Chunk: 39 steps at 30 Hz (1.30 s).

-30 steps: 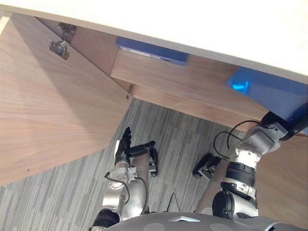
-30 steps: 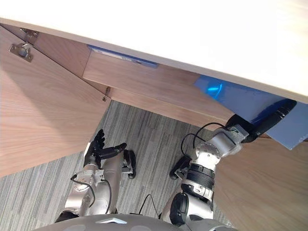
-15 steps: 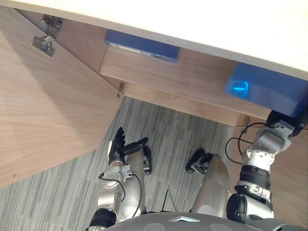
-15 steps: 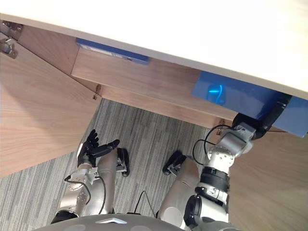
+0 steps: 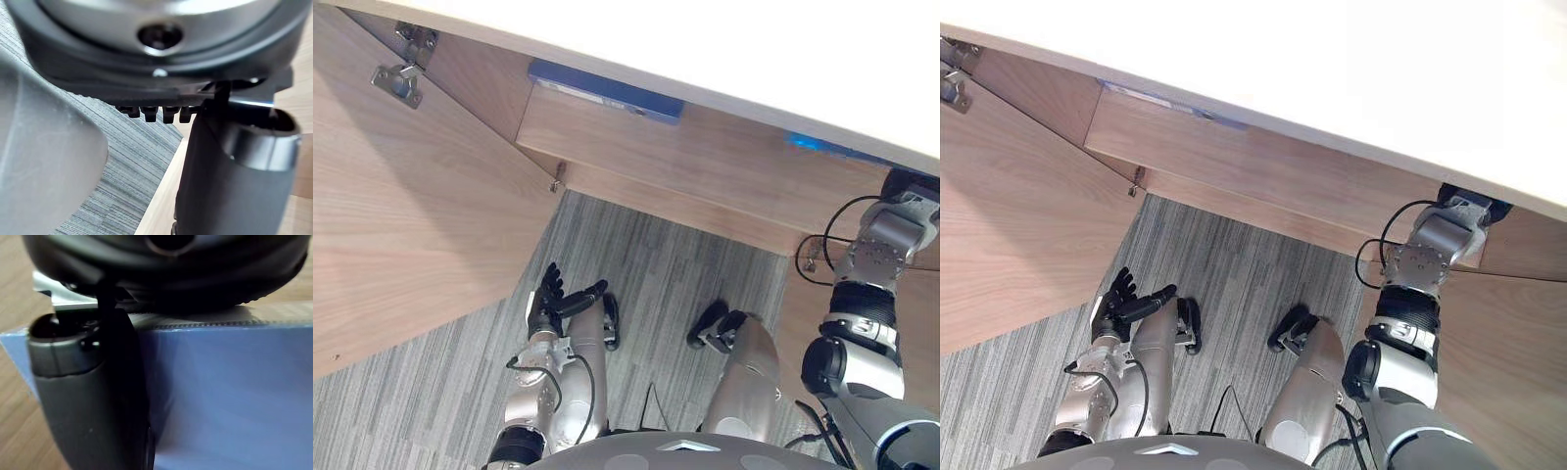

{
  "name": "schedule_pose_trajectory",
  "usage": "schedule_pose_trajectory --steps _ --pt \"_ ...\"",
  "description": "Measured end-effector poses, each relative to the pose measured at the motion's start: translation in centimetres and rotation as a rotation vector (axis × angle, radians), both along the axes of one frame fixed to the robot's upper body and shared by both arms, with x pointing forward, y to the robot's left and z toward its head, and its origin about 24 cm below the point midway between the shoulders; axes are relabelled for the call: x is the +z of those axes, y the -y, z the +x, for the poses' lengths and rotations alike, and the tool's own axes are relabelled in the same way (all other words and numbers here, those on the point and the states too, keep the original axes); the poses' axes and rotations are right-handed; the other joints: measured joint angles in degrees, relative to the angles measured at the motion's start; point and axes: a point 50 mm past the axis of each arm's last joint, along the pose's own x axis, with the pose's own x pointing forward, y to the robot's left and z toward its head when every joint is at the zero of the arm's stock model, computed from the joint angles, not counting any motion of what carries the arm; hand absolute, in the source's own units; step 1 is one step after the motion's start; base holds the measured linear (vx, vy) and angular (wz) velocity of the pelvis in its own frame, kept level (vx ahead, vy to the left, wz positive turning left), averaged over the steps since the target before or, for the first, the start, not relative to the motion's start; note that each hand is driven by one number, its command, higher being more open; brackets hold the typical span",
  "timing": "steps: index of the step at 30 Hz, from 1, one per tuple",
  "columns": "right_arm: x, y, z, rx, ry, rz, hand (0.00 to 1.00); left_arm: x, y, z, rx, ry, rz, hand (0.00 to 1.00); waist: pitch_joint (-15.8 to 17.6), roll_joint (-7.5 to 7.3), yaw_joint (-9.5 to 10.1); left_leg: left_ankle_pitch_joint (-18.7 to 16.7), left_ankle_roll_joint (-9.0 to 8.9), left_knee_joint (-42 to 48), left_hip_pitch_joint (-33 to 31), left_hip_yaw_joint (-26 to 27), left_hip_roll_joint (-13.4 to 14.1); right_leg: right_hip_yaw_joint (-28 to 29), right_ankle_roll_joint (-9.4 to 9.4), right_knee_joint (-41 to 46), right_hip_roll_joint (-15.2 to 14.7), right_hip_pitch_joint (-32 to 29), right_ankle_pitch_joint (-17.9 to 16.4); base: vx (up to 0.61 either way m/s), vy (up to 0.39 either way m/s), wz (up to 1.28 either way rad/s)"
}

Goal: Walk over to the cabinet, pick up the folder, carry it to the office cabinet, place the folder inside the office cabinet, then close the office cabinet door

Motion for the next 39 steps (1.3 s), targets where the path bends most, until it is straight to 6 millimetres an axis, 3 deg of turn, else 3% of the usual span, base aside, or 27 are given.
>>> schedule_pose_trajectory --steps 5,6,7,8,9,10,16,28,39 --pt "-0.3 -0.1 0.3 0.013 0.004 0.034 0.0 0.1 0.0 0.1 -0.019 0.003 0.008 1.0 0.0 0.0 0.9 0.2 0.05 0.54 1.22 0.65 0.0 0.01 0.02 -0.61 -0.28 1.47 0.02 0.08 0.024 -0.02" --pt "-0.2 -0.2 0.5 0.016 0.005 0.039 0.0 0.1 -0.1 0.1 -0.021 0.003 0.008 1.0 0.1 -0.09 1.39 2.39 0.27 4.09 -0.16 0.83 0.26 0.27 0.34 -1.06 -0.42 1.96 0.23 0.02 0.044 -0.01" --pt "0.0 -0.2 0.6 0.016 0.013 0.045 0.0 0.2 -0.1 0.1 -0.021 0.013 0.008 1.0 0.3 -0.24 1.38 8.09 1.85 11.09 -5.09 -0.19 0.26 0.48 0.77 -0.56 -0.79 1.91 0.48 -0.33 0.012 0.12" --pt "0.4 0.0 0.5 -0.004 0.04 0.061 0.0 0.8 -0.4 0.7 -0.031 0.047 0.024 1.0 0.31 0.35 1.31 5.23 1.1 3.54 -7.67 -0.49 -0.19 -0.26 1.22 0.32 -2.14 1.93 0.38 -0.54 -0.022 0.17" --pt "0.4 0.2 0.4 -0.017 0.05 0.075 0.0 1.0 -0.5 1.0 -0.035 0.056 0.032 1.0 0.59 0.26 1.19 5.77 2.1 -1.33 -6.35 0.14 -0.32 -0.43 1.76 0.98 -2.18 1.85 0.38 -0.61 -0.032 0.3" --pt "0.4 0.3 0.4 -0.025 0.057 0.087 0.0 1.5 -0.6 1.7 -0.041 0.076 0.043 1.0 1.49 -0.85 1.2 7.32 2.75 -1.3 -6.37 1.55 -1.17 0.71 2.67 0.98 -3.25 1.5 0.5 -0.25 0.037 0.25" --pt "0.9 -0.3 0.9 0.007 0.062 0.07 0.0 0.9 -1.7 0.5 -0.013 0.031 0.072 1.0 1.51 -0.79 2.2 7.0 3.33 -1.15 -5.6 1.77 -1.79 0.79 2.98 -0.13 -3.58 2.62 0.65 -0.02 0.013 0.03" --pt "1.0 0.6 0.1 -0.041 0.089 0.093 0.0 0.6 -0.5 0.3 -0.042 0.022 0.05 1.0 1.51 -0.13 2.38 6.83 3.01 -1.03 -7.13 1.05 -0.29 0.2 3.75 0.04 -2.14 1.2 -0.38 -0.09 -0.04 -0.05" --pt "-2.1 4.6 -5.1 -0.219 0.037 0.118 0.0 0.5 -0.6 0.2 -0.039 0.017 0.054 1.0 1.48 0.0 1.84 6.84 3.11 0.35 -8.21 1.07 0.22 0.91 3.62 0.97 -1.91 -0.03 -0.44 0.0 -0.003 -0.01"
